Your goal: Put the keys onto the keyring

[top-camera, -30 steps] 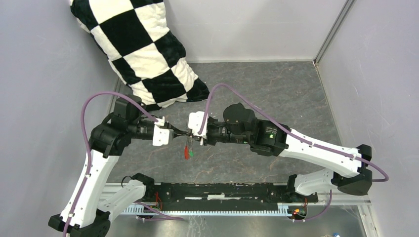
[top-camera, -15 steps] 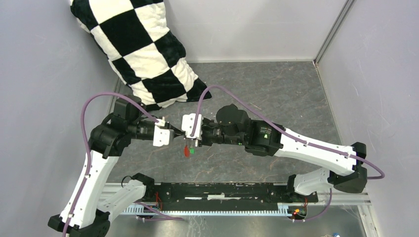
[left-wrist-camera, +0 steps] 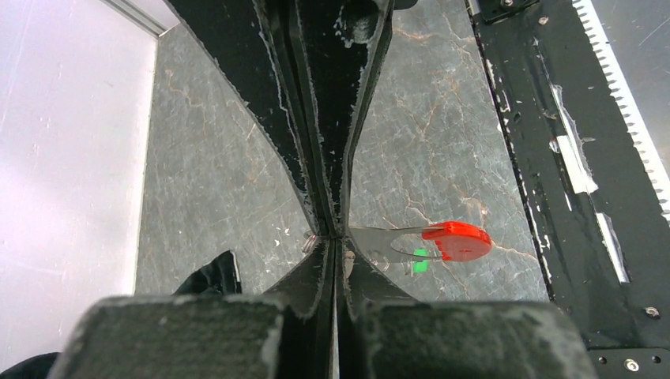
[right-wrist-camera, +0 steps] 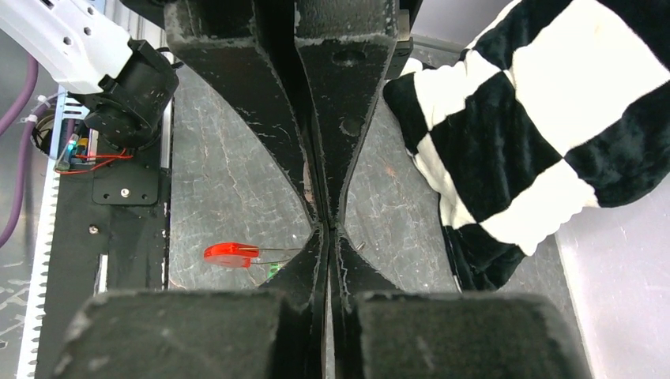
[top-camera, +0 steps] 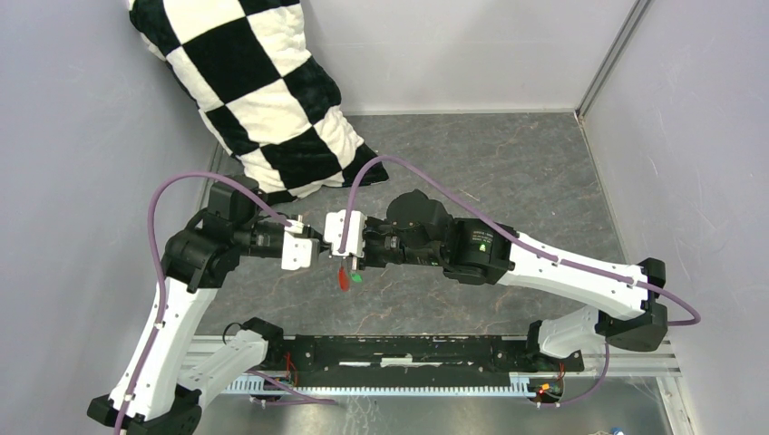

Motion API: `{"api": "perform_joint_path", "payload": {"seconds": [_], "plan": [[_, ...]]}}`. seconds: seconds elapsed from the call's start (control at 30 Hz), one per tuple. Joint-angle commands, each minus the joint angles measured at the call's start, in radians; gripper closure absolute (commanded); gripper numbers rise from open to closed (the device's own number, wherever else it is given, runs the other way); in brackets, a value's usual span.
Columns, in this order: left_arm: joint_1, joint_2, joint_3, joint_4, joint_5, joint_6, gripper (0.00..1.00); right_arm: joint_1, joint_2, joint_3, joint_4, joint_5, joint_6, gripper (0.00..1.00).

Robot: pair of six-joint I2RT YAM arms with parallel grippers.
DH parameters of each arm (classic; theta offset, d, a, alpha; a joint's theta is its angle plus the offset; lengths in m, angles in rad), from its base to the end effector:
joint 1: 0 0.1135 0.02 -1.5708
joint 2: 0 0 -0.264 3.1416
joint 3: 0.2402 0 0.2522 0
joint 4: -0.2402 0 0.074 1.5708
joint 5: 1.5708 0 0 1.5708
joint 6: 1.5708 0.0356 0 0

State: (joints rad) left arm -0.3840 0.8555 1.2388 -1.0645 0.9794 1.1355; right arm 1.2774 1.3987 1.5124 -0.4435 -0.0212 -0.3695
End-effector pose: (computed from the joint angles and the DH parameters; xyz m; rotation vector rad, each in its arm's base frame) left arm 0.1044 -0.0740 0.4009 1.6751 1.0555 -0.6158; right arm 0.0904 0.3018 0.4255 -1.4415 1.3156 0.6302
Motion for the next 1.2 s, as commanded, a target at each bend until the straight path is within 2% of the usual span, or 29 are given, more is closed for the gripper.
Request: {"api": "perform_joint_path", "payload": {"seconds": [0.0, 0.07, 0.17, 0.23, 0.33, 0.43, 0.53, 0.57, 0.67, 0.73, 0.8, 0.9, 0.97, 1.07, 1.17], "plan": [[-0.008, -0.005, 0.032, -0.01, 0.031, 0.053, 0.98, -0.002, -0.018, 0.025, -0.017, 0.061, -0.024, 0.99], [-0.01, -0.004, 0.033, -0.01, 0.032, 0.053, 0.98, -0.001, -0.023, 0.021, -0.03, 0.066, -0.03, 0.98], [-0.01, -0.007, 0.036, -0.01, 0.033, 0.052, 0.98, -0.003, -0.024, 0.024, -0.045, 0.07, -0.034, 0.87], [-0.01, -0.006, 0.037, -0.01, 0.032, 0.05, 0.98, -0.003, -0.024, 0.03, -0.05, 0.07, -0.038, 0.85], [-0.01, -0.005, 0.039, -0.011, 0.034, 0.05, 0.98, -0.003, -0.025, 0.032, -0.044, 0.072, -0.039, 0.89], [-0.01, -0.007, 0.04, -0.011, 0.037, 0.047, 0.98, -0.003, -0.023, 0.029, -0.037, 0.07, -0.042, 0.99], [-0.01, -0.007, 0.042, -0.012, 0.049, 0.042, 0.98, -0.004, -0.044, -0.02, 0.022, 0.075, -0.041, 0.99], [-0.01, -0.007, 0.046, -0.013, 0.057, 0.039, 0.97, -0.003, -0.066, -0.057, 0.075, 0.073, -0.03, 0.99], [-0.01, 0.001, 0.066, -0.008, 0.09, -0.03, 0.69, -0.005, -0.179, -0.268, 0.356, 0.06, 0.029, 1.0], [-0.01, 0.009, 0.08, 0.027, 0.101, -0.149, 0.6, -0.005, -0.27, -0.446, 0.587, 0.029, 0.07, 1.0], [-0.01, 0.013, 0.091, 0.035, 0.107, -0.214, 0.55, -0.006, -0.344, -0.582, 0.78, 0.024, 0.108, 0.99], [-0.009, 0.005, 0.075, 0.044, 0.131, -0.301, 0.53, -0.007, -0.393, -0.702, 0.989, -0.026, 0.144, 1.0], [-0.009, -0.012, 0.043, 0.105, 0.143, -0.4, 0.54, -0.007, -0.411, -0.76, 1.102, -0.045, 0.174, 1.0], [-0.01, -0.048, -0.029, 0.21, 0.154, -0.561, 0.58, -0.006, -0.421, -0.819, 1.233, -0.062, 0.209, 1.0], [-0.01, -0.083, -0.074, 0.281, 0.164, -0.628, 0.61, -0.007, -0.422, -0.857, 1.349, -0.059, 0.245, 1.0]]}}
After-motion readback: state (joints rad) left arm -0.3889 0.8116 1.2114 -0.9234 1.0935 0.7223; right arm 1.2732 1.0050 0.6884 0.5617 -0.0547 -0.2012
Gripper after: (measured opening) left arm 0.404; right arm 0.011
